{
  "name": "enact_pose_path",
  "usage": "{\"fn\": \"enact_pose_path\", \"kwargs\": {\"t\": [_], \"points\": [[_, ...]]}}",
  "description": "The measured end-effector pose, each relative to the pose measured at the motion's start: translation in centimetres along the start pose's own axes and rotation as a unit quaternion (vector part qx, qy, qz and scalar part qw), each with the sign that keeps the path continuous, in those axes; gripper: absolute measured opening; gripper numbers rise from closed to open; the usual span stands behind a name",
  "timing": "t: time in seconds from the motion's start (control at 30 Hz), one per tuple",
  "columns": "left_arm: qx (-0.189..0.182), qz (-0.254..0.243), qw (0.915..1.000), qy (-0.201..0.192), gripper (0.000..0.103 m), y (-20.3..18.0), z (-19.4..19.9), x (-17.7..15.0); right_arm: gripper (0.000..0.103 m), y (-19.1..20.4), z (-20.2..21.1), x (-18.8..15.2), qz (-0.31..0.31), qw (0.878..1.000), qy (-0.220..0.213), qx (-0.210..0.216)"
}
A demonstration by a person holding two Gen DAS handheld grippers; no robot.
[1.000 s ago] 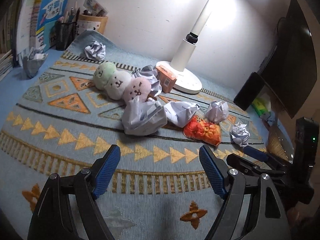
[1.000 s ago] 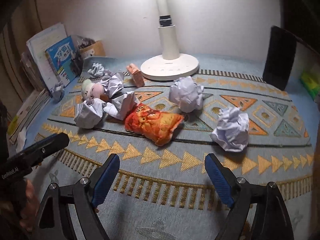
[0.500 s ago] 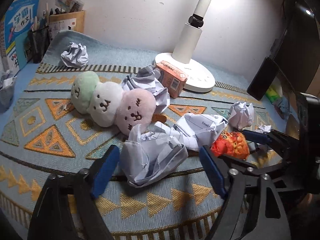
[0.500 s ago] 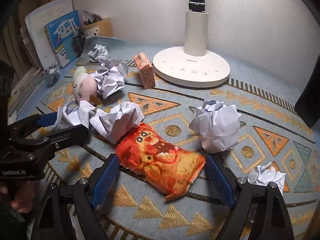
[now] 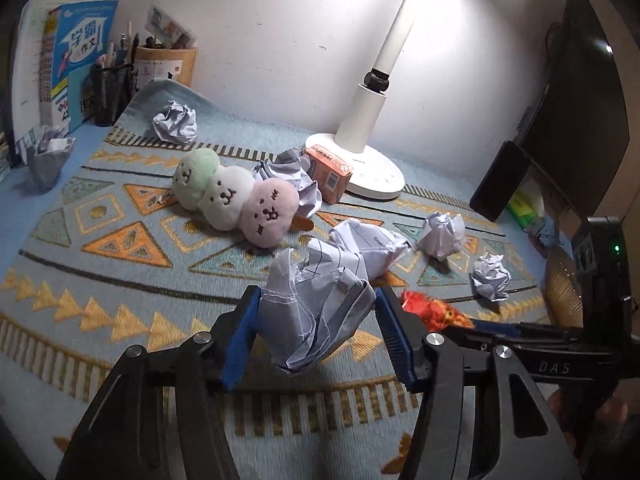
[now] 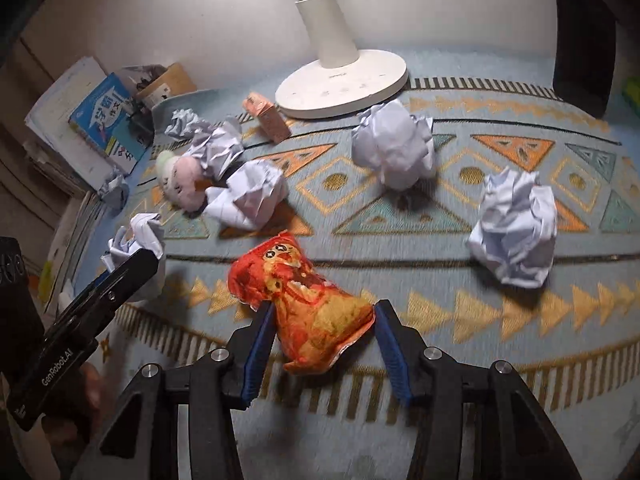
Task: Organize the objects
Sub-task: 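Grasp a paper ball with the left tool while the right tool grasps the orange snack bag, then lift and carry the paper ball and snack bag toward the glass bowl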
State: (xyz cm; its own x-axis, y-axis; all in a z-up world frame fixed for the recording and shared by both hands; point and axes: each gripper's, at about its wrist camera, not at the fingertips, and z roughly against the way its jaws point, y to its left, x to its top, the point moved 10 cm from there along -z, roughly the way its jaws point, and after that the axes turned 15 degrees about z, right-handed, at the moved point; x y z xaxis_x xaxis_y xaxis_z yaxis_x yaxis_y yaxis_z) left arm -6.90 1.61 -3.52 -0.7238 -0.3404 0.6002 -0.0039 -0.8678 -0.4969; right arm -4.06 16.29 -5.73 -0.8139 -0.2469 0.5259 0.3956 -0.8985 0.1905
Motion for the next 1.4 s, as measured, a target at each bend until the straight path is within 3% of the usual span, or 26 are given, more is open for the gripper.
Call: {"fn": "enact_pose_path", "kwargs": {"t": [0.1, 0.23, 0.37, 0.5, 0.67, 0.9, 1.0, 1.13, 1.27, 1.4], "points": [[0.001, 0.005, 1.0000, 0.001, 0.055, 0.2, 0.3, -1.3, 0.053, 2.4, 1.2, -1.7, -0.006, 1.000, -0.002, 0.027], [-0.004, 0.000, 0.9997, -0.025, 0.055, 0.3, 1.2, -1.2, 0.068, 5.0, 1.7, -4.1, 0.037, 0.997, 0.015, 0.064], [-0.003, 0.008, 0.9997, -0.022, 0.055, 0.6, 0.9, -1.2, 0.068, 5.4, 2.1, -5.4, 0.114, 0.993, 0.016, 0.007], [-0.010, 0.014, 0.9995, -0.025, 0.055, 0.7, 1.1, -1.1, 0.069, 5.0, 1.6, -4.2, 0.177, 0.983, 0.004, -0.050], [-0.011, 0.014, 0.9994, -0.030, 0.056, 0.7, 1.3, -1.1, 0.066, 6.1, -0.3, -3.2, 0.249, 0.966, -0.009, -0.074], [-0.008, 0.009, 0.9996, -0.026, 0.056, 0.7, 1.2, -1.1, 0.037, 6.6, -0.7, -2.3, 0.214, 0.975, -0.026, -0.052], [0.003, 0.004, 0.9997, -0.025, 0.056, 0.4, 1.2, -1.3, 0.036, 5.0, 0.2, -1.6, 0.158, 0.984, -0.041, -0.065], [-0.011, 0.006, 0.9999, -0.004, 0.056, -1.8, 1.3, -2.5, 0.036, 1.7, 2.4, -0.8, 0.087, 0.991, -0.071, -0.070], [0.001, -0.022, 0.9997, 0.012, 0.056, -3.8, 0.0, -4.2, 0.036, -0.3, 2.9, -0.9, 0.071, 0.989, -0.083, -0.097], [0.009, -0.041, 0.9991, 0.001, 0.056, -4.2, -0.1, -4.7, 0.037, -0.8, 1.5, -1.5, 0.064, 0.992, -0.060, -0.087]]}}
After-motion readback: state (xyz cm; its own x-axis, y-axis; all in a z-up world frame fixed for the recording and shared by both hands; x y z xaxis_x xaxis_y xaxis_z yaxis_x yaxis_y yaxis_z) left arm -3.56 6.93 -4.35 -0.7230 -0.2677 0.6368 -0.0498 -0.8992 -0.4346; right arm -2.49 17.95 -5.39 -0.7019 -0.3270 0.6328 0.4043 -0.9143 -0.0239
